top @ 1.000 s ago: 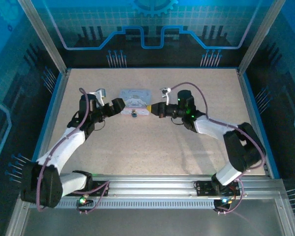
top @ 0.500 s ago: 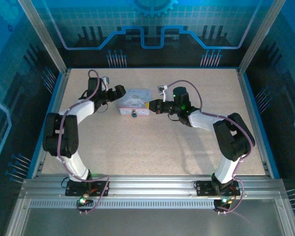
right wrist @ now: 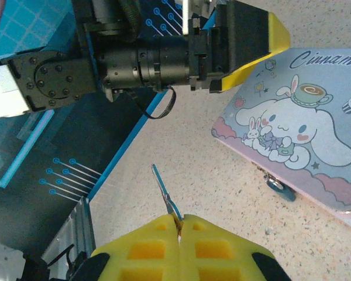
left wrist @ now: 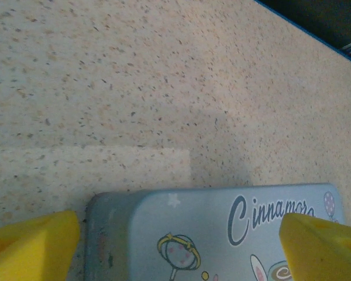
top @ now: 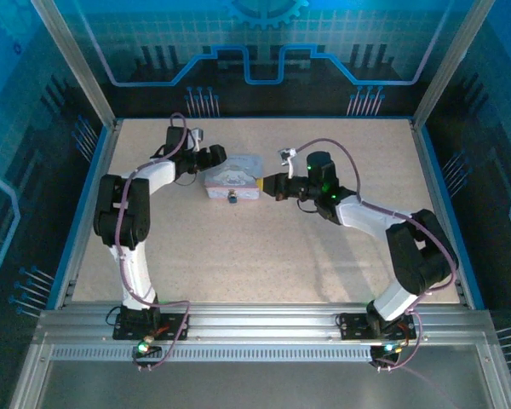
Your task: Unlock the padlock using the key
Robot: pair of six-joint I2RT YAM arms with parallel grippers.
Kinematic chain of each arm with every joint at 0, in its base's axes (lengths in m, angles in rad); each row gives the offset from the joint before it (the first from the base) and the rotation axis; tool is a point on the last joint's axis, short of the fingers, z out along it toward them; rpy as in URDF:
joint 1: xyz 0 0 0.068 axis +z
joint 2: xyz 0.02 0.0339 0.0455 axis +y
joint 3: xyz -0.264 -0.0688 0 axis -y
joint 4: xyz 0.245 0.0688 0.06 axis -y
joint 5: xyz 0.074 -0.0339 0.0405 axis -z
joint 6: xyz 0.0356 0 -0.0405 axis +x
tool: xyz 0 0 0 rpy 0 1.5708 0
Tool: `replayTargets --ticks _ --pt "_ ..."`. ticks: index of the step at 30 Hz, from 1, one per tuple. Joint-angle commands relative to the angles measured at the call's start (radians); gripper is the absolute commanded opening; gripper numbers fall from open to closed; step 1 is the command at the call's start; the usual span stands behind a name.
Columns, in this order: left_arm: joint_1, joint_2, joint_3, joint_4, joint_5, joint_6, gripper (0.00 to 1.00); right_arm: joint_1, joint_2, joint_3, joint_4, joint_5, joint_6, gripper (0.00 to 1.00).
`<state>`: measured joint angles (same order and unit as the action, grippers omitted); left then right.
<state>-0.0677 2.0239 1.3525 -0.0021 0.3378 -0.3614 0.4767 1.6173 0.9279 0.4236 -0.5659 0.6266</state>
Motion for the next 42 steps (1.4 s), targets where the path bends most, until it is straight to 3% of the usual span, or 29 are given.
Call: replayTargets --ticks 1,8,18,28,34,38,42 --pt "-0.009 0.04 0.029 -0.052 0.044 0.036 0.79 -0.012 -0.041 -0.025 -0.04 0.015 -0.029 0.0" --pt "-0.044 0.056 0.04 -0.11 0.038 0.104 0.67 -0.012 -0.09 -0.072 -0.074 0.026 -0.042 0.0" --pt "-0.128 0.03 -0.041 -0.072 0.06 0.126 0.66 -0.027 -0.176 -0.163 -0.092 0.046 -0.042 0.0" --pt "-0.224 -0.014 -0.092 -0.022 0.061 0.129 0.66 -0.044 -0.169 -0.236 -0.046 0.048 -0.016 0.0" --pt "-0.23 -0.088 -0.078 -0.023 0.058 0.149 0.75 -0.044 -0.115 -0.227 -0.011 0.043 0.0 0.0" --pt "-0.217 -0.211 -0.108 -0.034 0.001 0.17 0.85 -0.045 -0.066 -0.202 0.009 0.038 0.006 0.0" --pt "-0.186 -0.359 -0.216 0.008 -0.056 0.163 0.88 -0.045 -0.005 -0.155 0.016 0.034 0.002 0.0"
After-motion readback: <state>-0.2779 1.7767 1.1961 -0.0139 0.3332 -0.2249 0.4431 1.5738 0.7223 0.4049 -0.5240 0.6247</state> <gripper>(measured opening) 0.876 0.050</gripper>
